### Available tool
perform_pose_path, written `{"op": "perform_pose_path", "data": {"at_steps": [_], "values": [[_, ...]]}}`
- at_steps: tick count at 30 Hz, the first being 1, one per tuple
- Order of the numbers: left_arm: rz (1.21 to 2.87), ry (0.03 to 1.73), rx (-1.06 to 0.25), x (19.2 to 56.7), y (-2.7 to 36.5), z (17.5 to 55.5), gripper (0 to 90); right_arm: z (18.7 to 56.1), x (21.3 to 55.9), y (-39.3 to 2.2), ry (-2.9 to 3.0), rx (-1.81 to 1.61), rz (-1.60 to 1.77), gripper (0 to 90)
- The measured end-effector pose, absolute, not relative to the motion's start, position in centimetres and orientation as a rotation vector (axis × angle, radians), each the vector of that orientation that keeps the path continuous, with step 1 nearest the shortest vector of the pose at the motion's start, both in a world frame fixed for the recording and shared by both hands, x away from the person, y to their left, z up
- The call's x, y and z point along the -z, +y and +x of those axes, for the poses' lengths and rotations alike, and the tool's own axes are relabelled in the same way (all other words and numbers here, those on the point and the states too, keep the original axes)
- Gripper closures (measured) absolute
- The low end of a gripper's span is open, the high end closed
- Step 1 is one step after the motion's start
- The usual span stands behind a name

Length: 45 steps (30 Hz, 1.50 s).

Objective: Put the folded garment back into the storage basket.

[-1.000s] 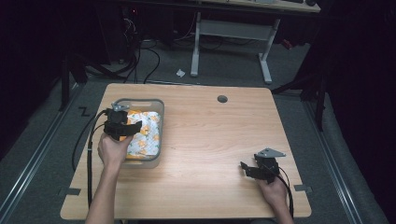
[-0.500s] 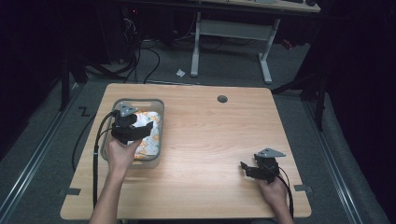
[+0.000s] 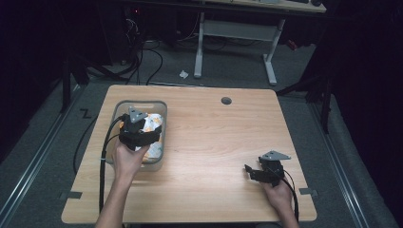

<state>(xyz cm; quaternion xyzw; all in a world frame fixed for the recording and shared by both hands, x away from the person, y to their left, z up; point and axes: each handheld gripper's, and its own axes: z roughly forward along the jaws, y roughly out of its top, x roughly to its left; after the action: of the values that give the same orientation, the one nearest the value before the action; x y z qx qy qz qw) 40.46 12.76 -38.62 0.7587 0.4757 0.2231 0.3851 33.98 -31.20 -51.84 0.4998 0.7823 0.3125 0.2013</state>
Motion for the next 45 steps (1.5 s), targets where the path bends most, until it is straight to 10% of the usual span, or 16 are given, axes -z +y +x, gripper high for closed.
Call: {"op": "perform_pose_path", "data": {"at_steps": [45], "values": [[1.99, 1.013, -0.505, 39.0, 6.8, 36.8, 35.7, 34.0, 51.8, -31.2, 2.186, -0.873, 1.396, 28.8]]}}
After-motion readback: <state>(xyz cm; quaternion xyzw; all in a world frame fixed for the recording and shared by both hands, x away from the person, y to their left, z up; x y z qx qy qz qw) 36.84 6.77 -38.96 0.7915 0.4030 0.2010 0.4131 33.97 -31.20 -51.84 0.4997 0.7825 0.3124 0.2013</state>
